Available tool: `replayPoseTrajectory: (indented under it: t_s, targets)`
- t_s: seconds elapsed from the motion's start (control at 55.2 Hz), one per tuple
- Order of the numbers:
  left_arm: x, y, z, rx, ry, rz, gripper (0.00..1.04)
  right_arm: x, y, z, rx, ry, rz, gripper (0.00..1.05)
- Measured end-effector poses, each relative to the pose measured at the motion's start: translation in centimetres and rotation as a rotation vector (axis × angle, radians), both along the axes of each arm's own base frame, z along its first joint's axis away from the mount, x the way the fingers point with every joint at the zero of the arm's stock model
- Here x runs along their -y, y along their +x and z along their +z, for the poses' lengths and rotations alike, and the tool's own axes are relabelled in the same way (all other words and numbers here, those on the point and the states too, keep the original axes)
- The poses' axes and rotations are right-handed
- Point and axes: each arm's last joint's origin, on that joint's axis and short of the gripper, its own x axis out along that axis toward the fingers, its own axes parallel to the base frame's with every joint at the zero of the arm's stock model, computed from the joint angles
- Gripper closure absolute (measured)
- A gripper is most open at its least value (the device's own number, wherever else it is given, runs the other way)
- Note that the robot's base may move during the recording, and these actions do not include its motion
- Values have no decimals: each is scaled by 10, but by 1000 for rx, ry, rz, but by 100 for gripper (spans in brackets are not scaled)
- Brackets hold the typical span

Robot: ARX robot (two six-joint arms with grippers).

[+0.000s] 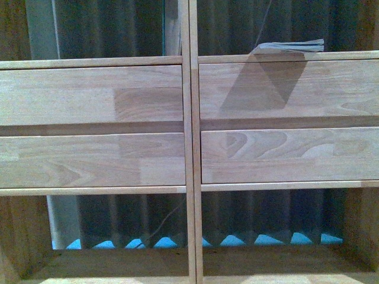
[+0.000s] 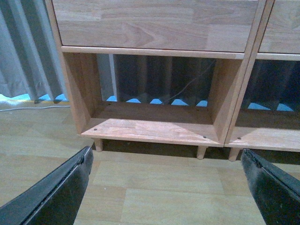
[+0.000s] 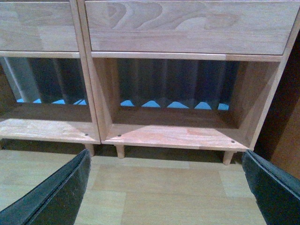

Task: Organize books on shelf

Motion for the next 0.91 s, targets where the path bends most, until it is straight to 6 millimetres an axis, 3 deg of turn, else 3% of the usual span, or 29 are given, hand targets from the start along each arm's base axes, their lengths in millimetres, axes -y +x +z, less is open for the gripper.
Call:
replayPoseTrajectory:
  t_s: [0.906]
  targets:
    - [0,0,0,0,0,1,7,0,0,0,0,0,0,7]
